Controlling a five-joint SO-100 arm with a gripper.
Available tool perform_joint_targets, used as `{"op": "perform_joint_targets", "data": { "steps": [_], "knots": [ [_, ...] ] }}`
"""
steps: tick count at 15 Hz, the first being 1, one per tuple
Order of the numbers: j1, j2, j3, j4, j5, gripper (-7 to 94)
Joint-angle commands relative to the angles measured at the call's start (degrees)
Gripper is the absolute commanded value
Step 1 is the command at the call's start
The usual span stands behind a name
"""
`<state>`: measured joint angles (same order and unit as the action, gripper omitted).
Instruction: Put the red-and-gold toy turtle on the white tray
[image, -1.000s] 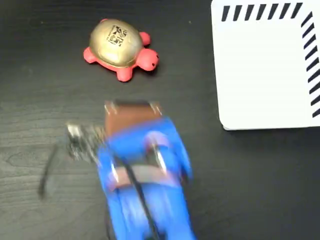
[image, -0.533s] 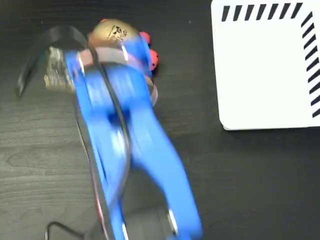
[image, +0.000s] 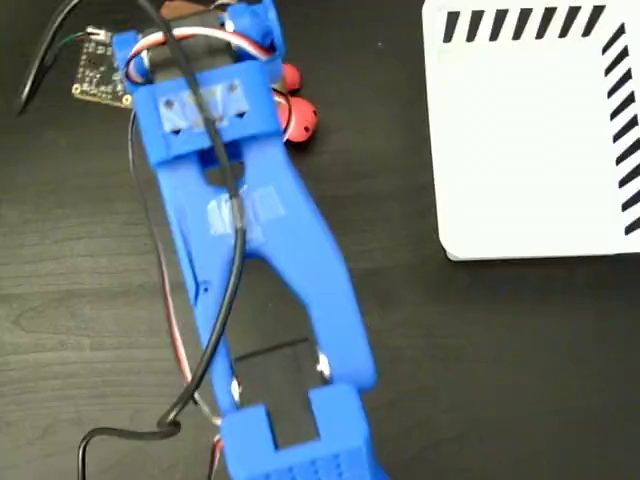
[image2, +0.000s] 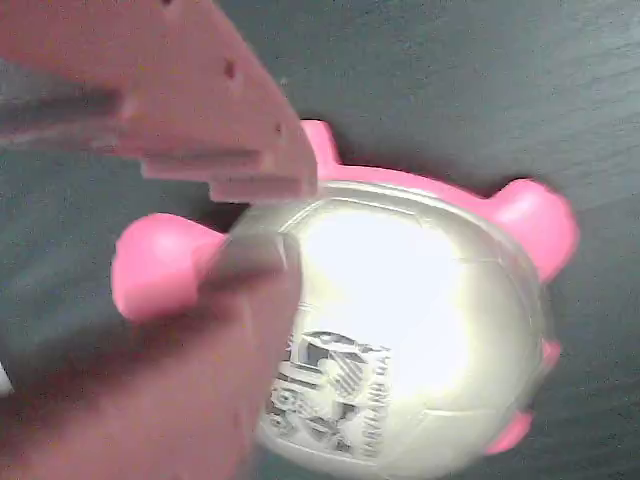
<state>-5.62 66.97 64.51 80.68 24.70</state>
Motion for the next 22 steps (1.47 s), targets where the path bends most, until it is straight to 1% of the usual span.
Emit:
{"op": "perform_joint_targets", "data": {
  "steps": [1, 3, 4, 7, 8, 10, 11, 12, 14, 22],
  "knots": [
    [0.35, 0.44, -5.98, 1.93, 0.70, 25],
    [0.53, -2.11, -8.53, 3.69, 1.05, 36],
    [0.44, -2.99, -9.40, 4.22, 1.85, 39],
    [-0.18, -5.19, -11.43, 6.42, 7.47, 46],
    [-0.53, -6.42, -12.66, 7.47, 8.00, 51],
    [-0.79, -8.00, -13.89, 8.17, 8.61, 53],
    [-0.79, -9.67, -15.64, 9.32, 9.40, 56],
    [-0.62, -11.87, -18.28, 10.81, 9.76, 57],
    [-0.09, -15.03, -21.53, 11.69, 10.02, 63],
    [0.18, -23.91, -26.19, 9.84, 8.88, 64]
  ]
}}
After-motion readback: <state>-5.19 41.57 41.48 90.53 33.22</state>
